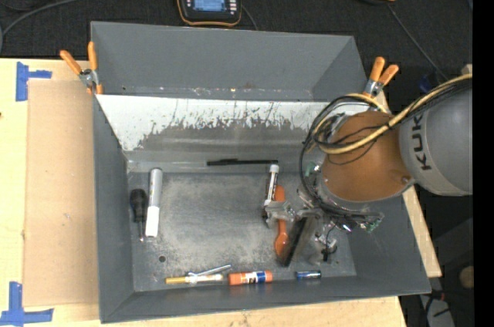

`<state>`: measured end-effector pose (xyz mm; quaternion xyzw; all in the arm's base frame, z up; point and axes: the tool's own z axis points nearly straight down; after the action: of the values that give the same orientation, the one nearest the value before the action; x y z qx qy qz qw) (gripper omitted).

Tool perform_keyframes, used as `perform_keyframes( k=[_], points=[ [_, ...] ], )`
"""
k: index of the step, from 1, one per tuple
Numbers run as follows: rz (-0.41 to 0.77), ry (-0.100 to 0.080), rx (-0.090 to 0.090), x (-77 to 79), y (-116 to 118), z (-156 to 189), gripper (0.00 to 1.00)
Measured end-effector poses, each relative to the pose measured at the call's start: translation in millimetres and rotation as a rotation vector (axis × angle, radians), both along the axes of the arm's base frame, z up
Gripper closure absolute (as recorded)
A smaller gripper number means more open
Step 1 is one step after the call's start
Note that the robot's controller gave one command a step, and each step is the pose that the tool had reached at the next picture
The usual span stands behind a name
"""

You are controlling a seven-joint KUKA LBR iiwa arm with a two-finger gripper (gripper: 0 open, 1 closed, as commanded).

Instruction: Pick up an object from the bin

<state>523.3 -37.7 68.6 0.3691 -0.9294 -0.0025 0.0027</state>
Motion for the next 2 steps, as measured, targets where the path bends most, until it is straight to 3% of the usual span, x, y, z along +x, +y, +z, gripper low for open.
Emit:
perform_keyframes(
  k=[1, 2],
  points=[
    [-0.025, -0.004, 0.004, 10.1, 11.8, 1.6, 1.0],
    [-0.025, -0.004, 0.004, 10.1, 11.8, 1.7, 1.0]
  ],
)
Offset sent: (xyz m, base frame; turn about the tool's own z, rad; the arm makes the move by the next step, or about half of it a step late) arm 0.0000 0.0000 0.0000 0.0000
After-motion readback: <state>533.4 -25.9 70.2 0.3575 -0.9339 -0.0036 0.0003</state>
